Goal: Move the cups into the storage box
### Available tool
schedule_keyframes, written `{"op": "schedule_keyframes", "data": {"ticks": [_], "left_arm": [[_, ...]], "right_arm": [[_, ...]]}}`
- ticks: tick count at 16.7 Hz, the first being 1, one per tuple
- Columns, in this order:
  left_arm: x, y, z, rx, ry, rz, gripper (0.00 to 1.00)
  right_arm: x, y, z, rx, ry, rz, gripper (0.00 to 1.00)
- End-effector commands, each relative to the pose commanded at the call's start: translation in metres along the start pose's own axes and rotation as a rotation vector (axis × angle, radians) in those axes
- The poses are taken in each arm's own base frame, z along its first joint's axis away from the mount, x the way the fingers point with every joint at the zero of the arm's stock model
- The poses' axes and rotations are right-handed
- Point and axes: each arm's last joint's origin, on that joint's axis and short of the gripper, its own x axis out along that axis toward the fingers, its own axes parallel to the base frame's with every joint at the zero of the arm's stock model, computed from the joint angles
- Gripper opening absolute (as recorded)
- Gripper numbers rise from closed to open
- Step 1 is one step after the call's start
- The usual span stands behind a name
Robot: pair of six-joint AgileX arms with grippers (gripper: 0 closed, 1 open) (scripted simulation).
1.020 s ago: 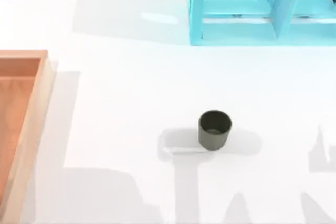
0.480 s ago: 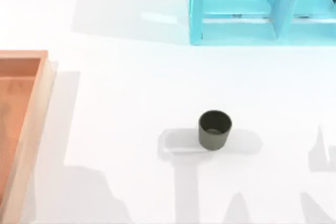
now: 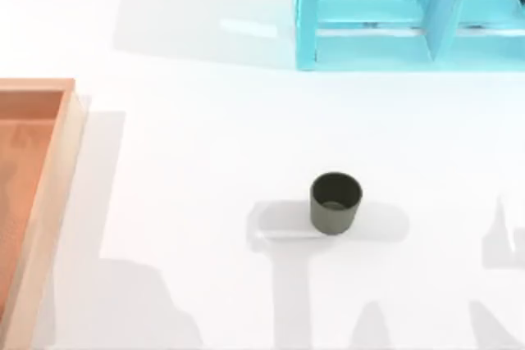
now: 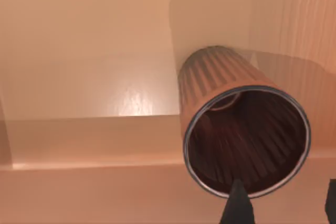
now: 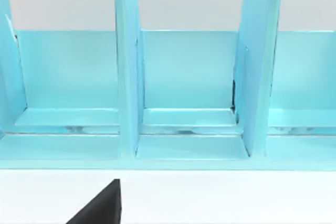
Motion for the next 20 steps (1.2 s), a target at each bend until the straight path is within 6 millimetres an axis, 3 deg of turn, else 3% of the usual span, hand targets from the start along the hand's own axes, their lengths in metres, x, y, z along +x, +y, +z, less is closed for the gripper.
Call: {"op": "schedule_keyframes", "data": {"ticks": [5,6,16,20], "left_arm": [[0.0,0.0,0.0,0.0,0.0,0.0,0.98],[0.0,0.0,0.0,0.0,0.0,0.0,1.0],[-0.003,0.0,0.001,0.0,0.004,-0.001,1.0],[-0.037,0.0,0.005,-0.001,0.008,0.001,1.0]], "right_arm": [[0.0,0.0,0.0,0.0,0.0,0.0,1.0],[0.0,0.0,0.0,0.0,0.0,0.0,1.0],[0.0,0.0,0.0,0.0,0.0,0.0,1.0],[0.0,0.0,0.0,0.0,0.0,0.0,1.0]]}}
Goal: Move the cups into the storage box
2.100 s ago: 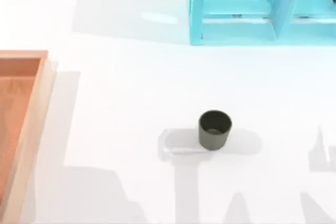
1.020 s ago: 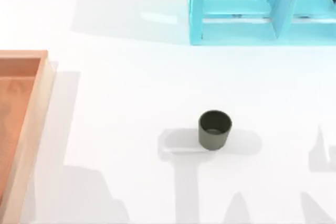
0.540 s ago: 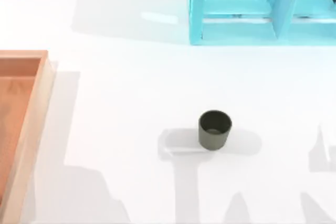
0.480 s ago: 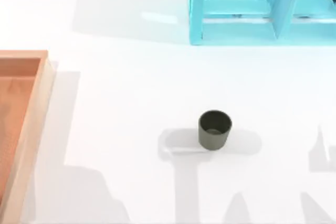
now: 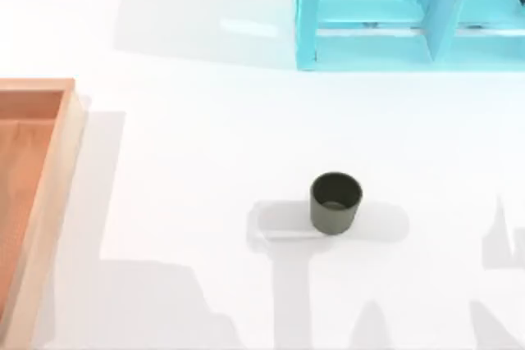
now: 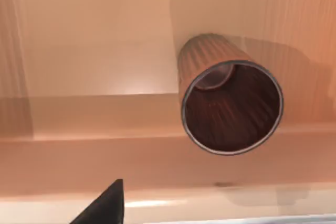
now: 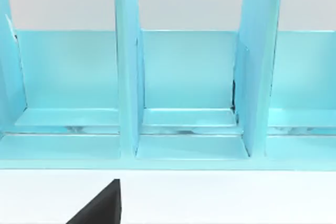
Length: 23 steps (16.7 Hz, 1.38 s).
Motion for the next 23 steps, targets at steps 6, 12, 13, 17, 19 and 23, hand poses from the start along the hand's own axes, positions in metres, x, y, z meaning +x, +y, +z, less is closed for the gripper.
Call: {"op": "schedule_keyframes", "data": {"ticks": [6,12,13,17,19,23], "left_arm": [[-0.06,-0.006,-0.004,0.001,-0.011,-0.001,1.0],[-0.063,-0.007,-0.006,-0.001,-0.009,0.0,1.0],[-0.063,-0.008,-0.003,-0.002,0.0,0.0,1.0],[-0.062,-0.03,0.042,-0.008,0.043,0.011,1.0],[-0.058,-0.06,0.08,-0.009,0.056,0.03,1.0],[-0.036,-0.163,0.142,-0.004,0.047,0.08,1.0]], "right_arm": [[0.0,0.0,0.0,0.0,0.0,0.0,1.0],[0.0,0.0,0.0,0.0,0.0,0.0,1.0],[0.0,0.0,0.0,0.0,0.0,0.0,1.0],[0.0,0.0,0.0,0.0,0.0,0.0,1.0],[0.0,0.0,0.0,0.0,0.0,0.0,1.0],[0.0,0.0,0.0,0.0,0.0,0.0,1.0]]}}
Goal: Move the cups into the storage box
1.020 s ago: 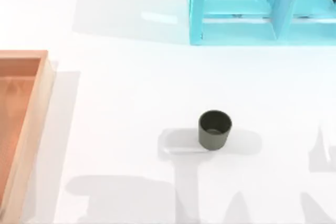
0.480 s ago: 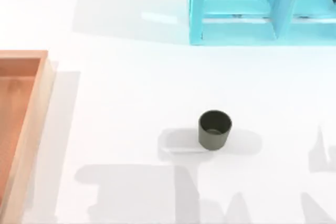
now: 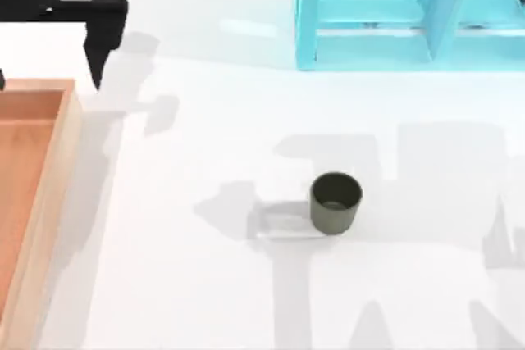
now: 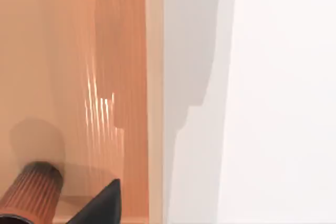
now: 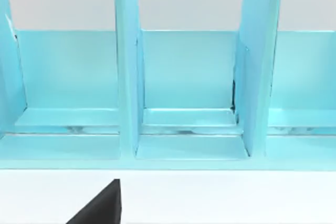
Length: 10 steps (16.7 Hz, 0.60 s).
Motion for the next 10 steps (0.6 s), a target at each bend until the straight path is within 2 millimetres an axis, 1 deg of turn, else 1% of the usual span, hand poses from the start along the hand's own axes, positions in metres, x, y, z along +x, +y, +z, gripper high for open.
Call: {"op": "schedule_keyframes", "data": {"ticks": [2,3,4,6,7,8,9,10], "left_arm": [[0.013,-0.069,0.014,0.002,-0.021,0.02,1.0],[0.02,-0.105,0.016,0.003,-0.035,0.027,1.0],[0.029,-0.143,0.012,0.007,-0.049,0.032,1.0],[0.046,-0.212,-0.006,0.007,-0.081,0.032,1.0],[0.054,-0.241,-0.017,0.007,-0.094,0.03,1.0],[0.062,-0.264,-0.028,0.006,-0.106,0.026,1.0],[0.068,-0.282,-0.038,0.006,-0.117,0.022,1.0],[0.072,-0.296,-0.047,0.005,-0.129,0.014,1.0]], "right_arm": [[0.0,0.0,0.0,0.0,0.0,0.0,1.0],[0.0,0.0,0.0,0.0,0.0,0.0,1.0],[0.0,0.0,0.0,0.0,0.0,0.0,1.0],[0.0,0.0,0.0,0.0,0.0,0.0,1.0],[0.0,0.0,0.0,0.0,0.0,0.0,1.0],[0.0,0.0,0.0,0.0,0.0,0.0,1.0],[0.0,0.0,0.0,0.0,0.0,0.0,1.0],[0.0,0.0,0.0,0.0,0.0,0.0,1.0]]}}
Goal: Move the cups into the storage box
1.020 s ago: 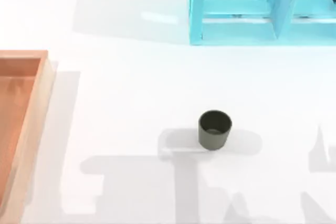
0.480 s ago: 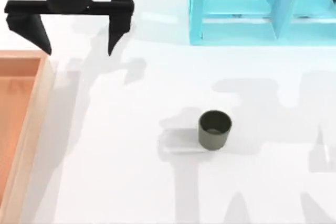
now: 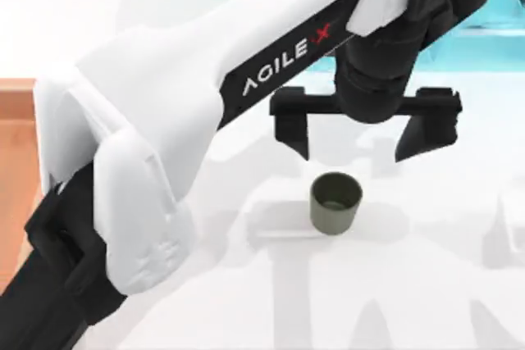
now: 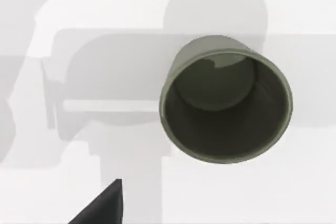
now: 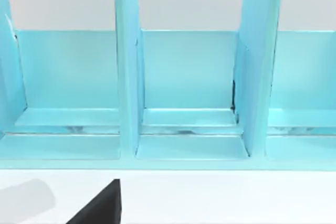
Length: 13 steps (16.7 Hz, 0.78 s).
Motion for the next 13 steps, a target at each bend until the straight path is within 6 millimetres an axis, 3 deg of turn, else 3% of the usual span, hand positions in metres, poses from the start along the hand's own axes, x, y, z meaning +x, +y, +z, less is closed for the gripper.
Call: {"op": "schedule_keyframes", "data": {"ticks": [2,8,10,13], "left_arm": [[0.0,-0.014,-0.01,-0.003,-0.022,-0.019,1.0],[0.002,-0.014,-0.009,-0.004,-0.022,-0.021,1.0],[0.014,-0.016,-0.007,-0.004,-0.027,-0.024,1.0],[0.046,-0.018,-0.005,-0.003,-0.024,-0.021,1.0]], "right_arm": [[0.0,0.0,0.0,0.0,0.0,0.0,1.0],[0.0,0.0,0.0,0.0,0.0,0.0,1.0],[0.0,0.0,0.0,0.0,0.0,0.0,1.0],[0.0,0.0,0.0,0.0,0.0,0.0,1.0]]}}
